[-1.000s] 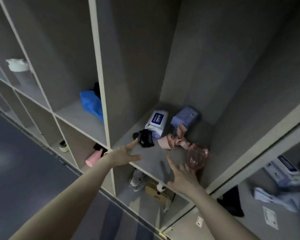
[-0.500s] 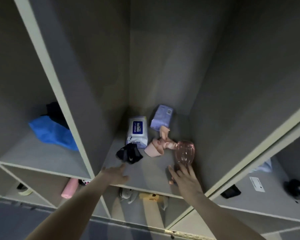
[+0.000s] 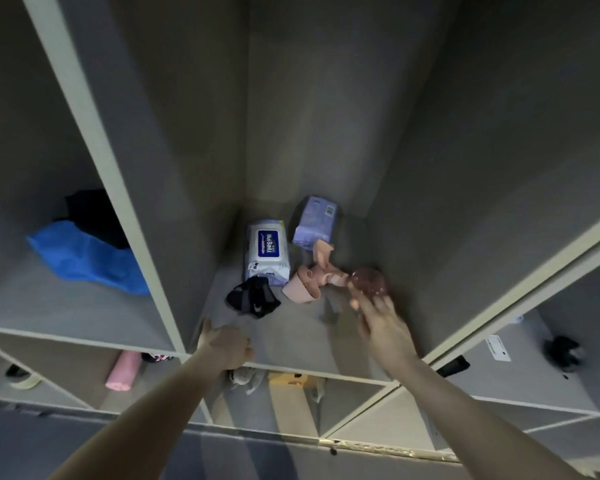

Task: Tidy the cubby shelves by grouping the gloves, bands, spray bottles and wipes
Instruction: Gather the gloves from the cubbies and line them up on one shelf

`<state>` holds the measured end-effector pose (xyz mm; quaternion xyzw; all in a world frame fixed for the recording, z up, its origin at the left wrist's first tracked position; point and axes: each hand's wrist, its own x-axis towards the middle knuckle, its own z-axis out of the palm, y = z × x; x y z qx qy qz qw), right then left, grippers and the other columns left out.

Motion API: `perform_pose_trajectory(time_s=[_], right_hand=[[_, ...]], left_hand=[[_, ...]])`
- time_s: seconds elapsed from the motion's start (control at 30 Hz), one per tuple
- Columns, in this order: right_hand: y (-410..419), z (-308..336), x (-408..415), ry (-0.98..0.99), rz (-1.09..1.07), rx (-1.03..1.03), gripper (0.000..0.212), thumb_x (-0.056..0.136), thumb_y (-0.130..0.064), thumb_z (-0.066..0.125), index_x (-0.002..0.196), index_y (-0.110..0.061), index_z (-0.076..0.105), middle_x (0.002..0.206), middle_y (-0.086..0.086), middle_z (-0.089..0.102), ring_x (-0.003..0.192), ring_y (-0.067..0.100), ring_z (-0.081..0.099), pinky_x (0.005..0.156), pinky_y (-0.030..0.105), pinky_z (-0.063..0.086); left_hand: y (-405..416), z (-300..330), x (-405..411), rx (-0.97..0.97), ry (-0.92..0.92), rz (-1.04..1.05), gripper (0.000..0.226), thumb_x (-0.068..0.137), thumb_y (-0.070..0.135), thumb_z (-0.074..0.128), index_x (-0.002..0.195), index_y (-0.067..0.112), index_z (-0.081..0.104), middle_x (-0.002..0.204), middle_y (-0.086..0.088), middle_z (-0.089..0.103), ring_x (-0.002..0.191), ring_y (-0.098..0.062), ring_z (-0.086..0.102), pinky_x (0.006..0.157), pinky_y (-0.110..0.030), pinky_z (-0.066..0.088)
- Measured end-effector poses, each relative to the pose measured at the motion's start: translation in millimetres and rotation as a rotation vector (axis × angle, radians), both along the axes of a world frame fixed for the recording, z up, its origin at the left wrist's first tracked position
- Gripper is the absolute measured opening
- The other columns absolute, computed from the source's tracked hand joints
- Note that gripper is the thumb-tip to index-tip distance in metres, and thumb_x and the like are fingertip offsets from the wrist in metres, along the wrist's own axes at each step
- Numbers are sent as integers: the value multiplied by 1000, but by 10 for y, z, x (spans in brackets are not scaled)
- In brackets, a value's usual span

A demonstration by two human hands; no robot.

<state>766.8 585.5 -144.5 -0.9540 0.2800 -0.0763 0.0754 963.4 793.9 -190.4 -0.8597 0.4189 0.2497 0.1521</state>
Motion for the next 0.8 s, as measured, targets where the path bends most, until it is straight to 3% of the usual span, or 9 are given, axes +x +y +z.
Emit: perform_pose_trajectory(time_s=[0.17, 0.3, 0.47, 0.63, 0.8], right_hand=[[-112, 285, 112, -295, -205, 126, 41, 93, -8, 54, 134, -8, 52, 118, 22, 61, 115, 40, 51, 93, 45, 46], [-226, 504, 218, -439, -322, 278, 26, 100, -19, 46, 114, -1, 60, 107, 19, 71, 99, 39, 66, 81, 39, 52], [-270, 552, 333, -315, -404, 368, 28, 100, -29, 45, 112, -8, 58, 101, 22, 71, 94, 40, 68, 81, 46, 54], [-320, 611, 447, -285, -460, 354, 28, 98, -25, 49, 118, -9, 60, 111, 20, 69, 106, 38, 64, 86, 39, 51], [-368, 666, 518, -294, -484, 453, 29, 99, -30, 47, 115, -10, 61, 111, 18, 70, 102, 36, 66, 91, 44, 51]], left_hand=[[79, 9, -40, -23, 32, 26, 48, 97, 44, 26, 138, 31, 48, 147, -2, 44, 134, -21, 39, 114, -58, 7], [113, 19, -49, -66, 64, 45, 47, 97, 45, 29, 139, 31, 44, 147, -1, 43, 134, -22, 39, 113, -52, 16], [206, -29, -9, -136, 153, 121, 55, 99, 44, 30, 151, 39, 13, 155, 3, 32, 140, -22, 31, 115, -58, 11], [280, -97, -3, -189, 171, 160, 61, 97, 37, 36, 151, 41, 8, 152, 2, 36, 136, -22, 38, 114, -59, 13], [304, -92, -10, -196, 176, 157, 65, 95, 34, 38, 151, 40, 5, 154, 4, 32, 139, -20, 34, 114, -62, 11]])
